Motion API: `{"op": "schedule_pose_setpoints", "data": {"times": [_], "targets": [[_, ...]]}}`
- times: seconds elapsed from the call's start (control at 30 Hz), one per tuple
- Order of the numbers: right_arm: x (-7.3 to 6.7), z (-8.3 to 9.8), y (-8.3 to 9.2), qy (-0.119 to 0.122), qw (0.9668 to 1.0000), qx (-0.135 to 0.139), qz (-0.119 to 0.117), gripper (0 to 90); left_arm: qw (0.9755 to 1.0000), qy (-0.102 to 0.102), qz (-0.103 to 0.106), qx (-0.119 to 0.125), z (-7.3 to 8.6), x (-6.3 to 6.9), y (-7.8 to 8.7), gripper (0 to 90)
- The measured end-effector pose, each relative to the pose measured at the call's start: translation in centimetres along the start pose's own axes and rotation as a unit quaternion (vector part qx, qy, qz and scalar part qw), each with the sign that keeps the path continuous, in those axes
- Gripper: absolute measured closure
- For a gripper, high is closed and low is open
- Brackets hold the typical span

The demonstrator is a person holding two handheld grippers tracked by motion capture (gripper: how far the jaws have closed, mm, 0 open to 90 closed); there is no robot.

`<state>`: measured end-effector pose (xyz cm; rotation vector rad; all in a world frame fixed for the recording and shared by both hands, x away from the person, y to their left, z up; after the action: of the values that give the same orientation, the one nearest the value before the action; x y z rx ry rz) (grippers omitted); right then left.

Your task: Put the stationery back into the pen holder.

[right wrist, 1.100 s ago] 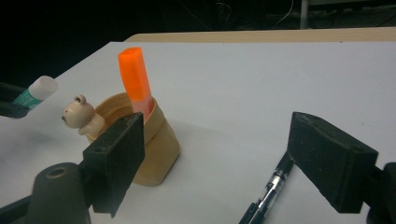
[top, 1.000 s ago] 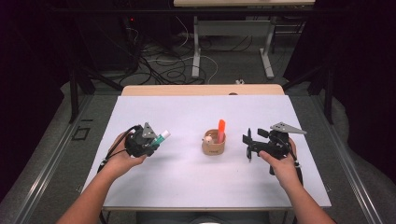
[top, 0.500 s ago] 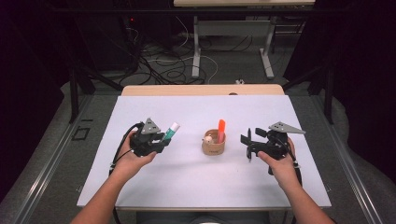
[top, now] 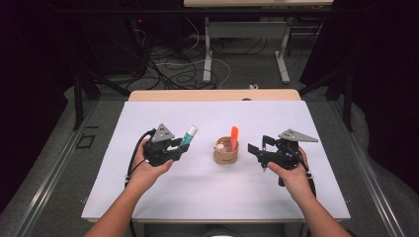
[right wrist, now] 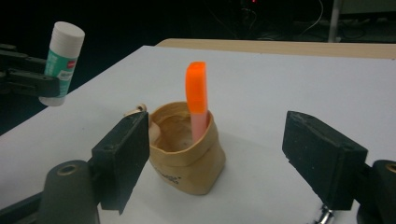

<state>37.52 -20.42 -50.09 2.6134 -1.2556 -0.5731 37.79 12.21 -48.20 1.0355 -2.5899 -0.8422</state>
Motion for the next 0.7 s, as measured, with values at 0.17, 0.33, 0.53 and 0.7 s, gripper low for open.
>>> {"op": "schedule_pose_setpoints", "data": {"times": [0.17, 0.33, 0.53, 0.7], "targets": [[-1.0, -0.3, -0.1, -0.022, 0.9995, -0.014, -0.017, 26.2, 0.9995, 0.019, 0.011, 0.025, -0.5, 0.8, 0.0, 65.7], [-1.8, -0.8, -0.4, -0.017, 0.9993, -0.017, -0.028, 28.1, 0.9984, 0.028, 0.017, 0.046, -0.8, 1.6, -0.1, 65.8], [-3.3, -1.6, -1.0, 0.004, 0.9981, -0.036, -0.050, 28.1, 0.9972, 0.044, 0.026, 0.055, -0.7, 2.4, -0.4, 65.8], [-4.3, -2.2, -1.6, -0.014, 0.9969, -0.047, -0.062, 32.3, 0.9948, 0.064, 0.036, 0.070, -0.8, 3.0, -0.5, 65.9]]}}
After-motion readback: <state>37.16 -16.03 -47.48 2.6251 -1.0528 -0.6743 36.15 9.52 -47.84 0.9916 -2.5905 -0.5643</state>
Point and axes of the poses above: each handheld gripper's, and its own axes: y roughly backward along the jaws, z roughly out of its underside, x roughly to its right, the point moved 4 cm from there along -y, roughly forward along the jaws
